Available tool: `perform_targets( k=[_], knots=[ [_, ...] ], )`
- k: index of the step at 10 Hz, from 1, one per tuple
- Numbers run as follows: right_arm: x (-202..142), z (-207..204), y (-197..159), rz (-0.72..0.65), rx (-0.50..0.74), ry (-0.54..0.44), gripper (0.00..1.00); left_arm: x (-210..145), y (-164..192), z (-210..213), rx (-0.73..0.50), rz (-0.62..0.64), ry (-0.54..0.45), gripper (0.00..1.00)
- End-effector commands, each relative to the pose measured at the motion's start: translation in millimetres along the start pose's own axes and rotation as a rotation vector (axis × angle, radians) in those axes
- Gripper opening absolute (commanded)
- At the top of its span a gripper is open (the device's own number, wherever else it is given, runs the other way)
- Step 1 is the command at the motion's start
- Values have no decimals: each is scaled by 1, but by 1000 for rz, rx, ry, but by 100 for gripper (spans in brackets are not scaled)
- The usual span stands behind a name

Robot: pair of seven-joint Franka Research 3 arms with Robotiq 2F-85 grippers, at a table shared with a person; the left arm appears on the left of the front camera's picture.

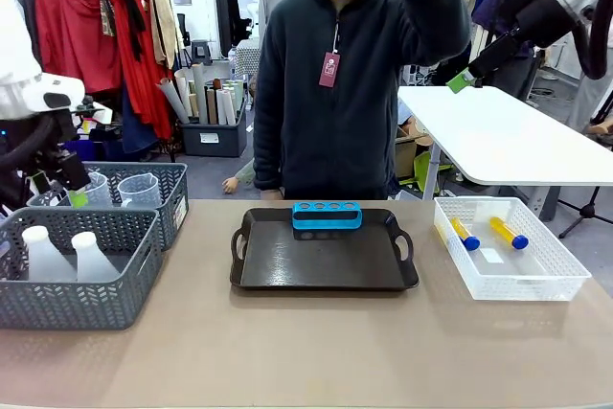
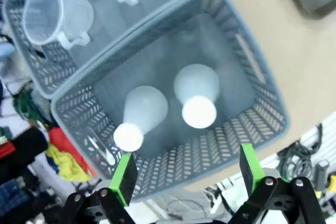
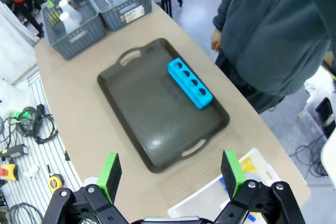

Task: Prepare the laboratory tools.
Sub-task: Pick up one Small flask and place it on the Handle tray.

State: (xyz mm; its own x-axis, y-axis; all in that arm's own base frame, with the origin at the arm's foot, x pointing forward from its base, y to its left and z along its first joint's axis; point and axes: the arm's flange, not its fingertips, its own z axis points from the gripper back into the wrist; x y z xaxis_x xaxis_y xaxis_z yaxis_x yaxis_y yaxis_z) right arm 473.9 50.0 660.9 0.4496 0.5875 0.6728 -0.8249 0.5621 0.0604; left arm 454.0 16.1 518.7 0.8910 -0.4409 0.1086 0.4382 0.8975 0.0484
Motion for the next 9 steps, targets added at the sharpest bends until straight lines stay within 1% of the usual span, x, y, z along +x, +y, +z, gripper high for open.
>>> perform_targets(
  k=[1,2,4,5,9],
  knots=[
    [0,2,1,4,0,-1,100,0,31,-15,-3,108,-2,100],
    [0,2,1,4,0,-1,100,-3,50,-25,4,134,-6,100],
    [0,2,1,4,0,-1,100,-6,81,-43,-64,188,-6,100],
    [0,2,1,4,0,-1,100,-4,87,-50,-79,205,-2,100],
    [0,2,1,4,0,-1,100,2,93,-73,-17,268,82,100]
  ],
)
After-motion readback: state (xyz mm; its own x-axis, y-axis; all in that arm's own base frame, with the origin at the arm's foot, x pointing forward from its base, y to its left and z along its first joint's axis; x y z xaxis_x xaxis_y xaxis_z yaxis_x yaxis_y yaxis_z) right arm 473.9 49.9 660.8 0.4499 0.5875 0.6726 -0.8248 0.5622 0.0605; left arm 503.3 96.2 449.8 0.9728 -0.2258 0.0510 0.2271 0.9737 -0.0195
